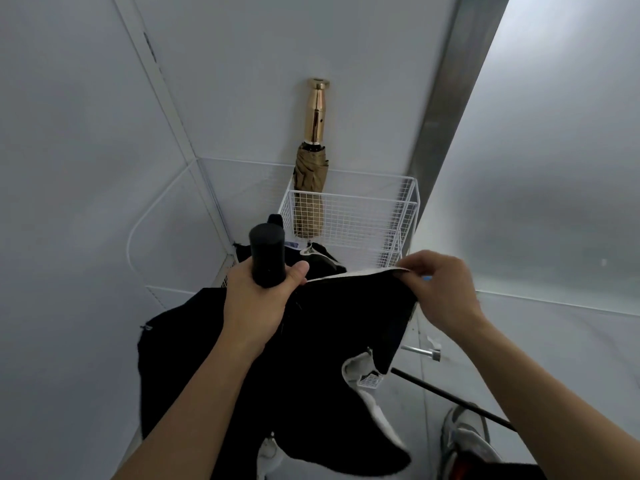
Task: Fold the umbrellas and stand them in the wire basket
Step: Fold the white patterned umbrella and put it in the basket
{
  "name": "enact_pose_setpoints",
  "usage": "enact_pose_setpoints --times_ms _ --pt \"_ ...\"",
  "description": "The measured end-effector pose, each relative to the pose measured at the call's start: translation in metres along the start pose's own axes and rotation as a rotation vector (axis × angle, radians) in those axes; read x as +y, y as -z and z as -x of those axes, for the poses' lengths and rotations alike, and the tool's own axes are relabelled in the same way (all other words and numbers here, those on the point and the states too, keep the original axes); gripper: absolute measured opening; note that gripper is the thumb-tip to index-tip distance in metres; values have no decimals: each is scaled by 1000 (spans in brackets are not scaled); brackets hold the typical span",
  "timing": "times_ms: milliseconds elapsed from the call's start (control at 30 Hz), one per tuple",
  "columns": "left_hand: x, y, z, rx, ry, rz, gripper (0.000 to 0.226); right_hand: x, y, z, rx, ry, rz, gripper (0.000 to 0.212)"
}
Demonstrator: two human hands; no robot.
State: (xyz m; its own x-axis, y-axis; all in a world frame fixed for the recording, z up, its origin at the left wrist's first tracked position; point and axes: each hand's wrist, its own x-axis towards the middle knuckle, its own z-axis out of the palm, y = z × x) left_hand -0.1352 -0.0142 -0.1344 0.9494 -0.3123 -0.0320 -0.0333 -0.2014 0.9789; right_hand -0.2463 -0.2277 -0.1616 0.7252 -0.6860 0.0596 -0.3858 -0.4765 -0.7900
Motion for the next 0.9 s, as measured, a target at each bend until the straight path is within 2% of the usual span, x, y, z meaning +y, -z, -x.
enact_pose_setpoints --times_ms 67,100,200,267,333,433,533,600,700,800,900 --pt "-1 -2 0 13 6 -12 21 -1 6 1 125 51 69 13" --pt "-2 -2 0 37 13 6 21 -2 10 0 168 52 -5 9" --pt "-4 0 -7 143 83 129 21 -8 22 2 179 -158 -490 12" --pt "-5 1 -9 203 138 216 18 -9 22 6 65 -337 -616 18" --pt "-4 -1 -10 230 192 300 18 -10 12 16 -157 -386 -566 19" --pt "-1 -6 -7 209 230 355 20 -17 -14 35 -388 -281 -574 18" --pt "4 -14 0 161 234 403 32 -25 -33 44 -442 -149 -558 16" --pt "8 -19 6 125 230 439 44 -28 -39 44 -415 -110 -484 14" --pt "13 -25 13 84 200 432 39 -33 -47 46 -318 -44 -345 13" --pt "16 -24 14 73 168 424 45 -37 -49 50 -294 -2 -417 27" --pt "17 -22 13 65 164 433 48 -34 -52 54 -237 55 -398 27"
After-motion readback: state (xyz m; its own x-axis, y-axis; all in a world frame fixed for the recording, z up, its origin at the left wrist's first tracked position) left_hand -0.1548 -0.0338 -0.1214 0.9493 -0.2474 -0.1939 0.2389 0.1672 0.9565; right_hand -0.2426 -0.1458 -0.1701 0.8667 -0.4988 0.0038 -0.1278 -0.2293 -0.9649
